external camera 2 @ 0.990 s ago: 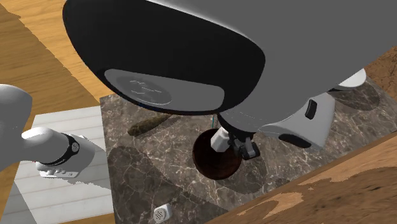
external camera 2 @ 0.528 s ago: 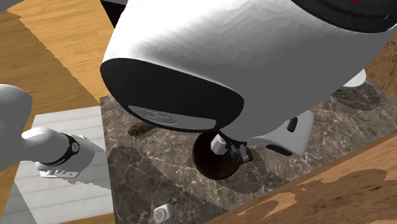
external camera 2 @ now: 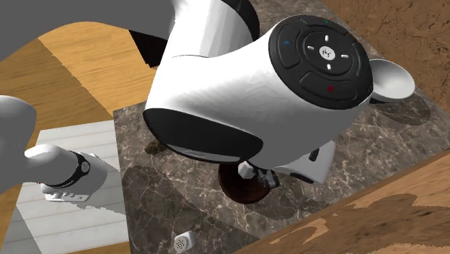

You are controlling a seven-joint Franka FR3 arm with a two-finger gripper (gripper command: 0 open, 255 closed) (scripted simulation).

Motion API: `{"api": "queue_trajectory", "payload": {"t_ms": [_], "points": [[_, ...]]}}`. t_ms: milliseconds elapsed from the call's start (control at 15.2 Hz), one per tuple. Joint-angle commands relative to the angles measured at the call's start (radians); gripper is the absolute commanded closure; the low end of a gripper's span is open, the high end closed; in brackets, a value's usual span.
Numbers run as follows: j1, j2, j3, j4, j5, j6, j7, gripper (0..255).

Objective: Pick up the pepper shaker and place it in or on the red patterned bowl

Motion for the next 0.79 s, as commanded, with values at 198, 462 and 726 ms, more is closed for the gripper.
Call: {"api": "queue_trajectory", "payload": {"t_ms": [198, 462, 726], "points": [[0.0, 0.009, 0.001, -0.034, 0.004, 0.043, -0.007, 255], [0.0, 0.009, 0.001, -0.034, 0.004, 0.043, -0.007, 255], [0.0, 0.009, 0.001, -0.034, 0.004, 0.043, -0.007, 0]]}}
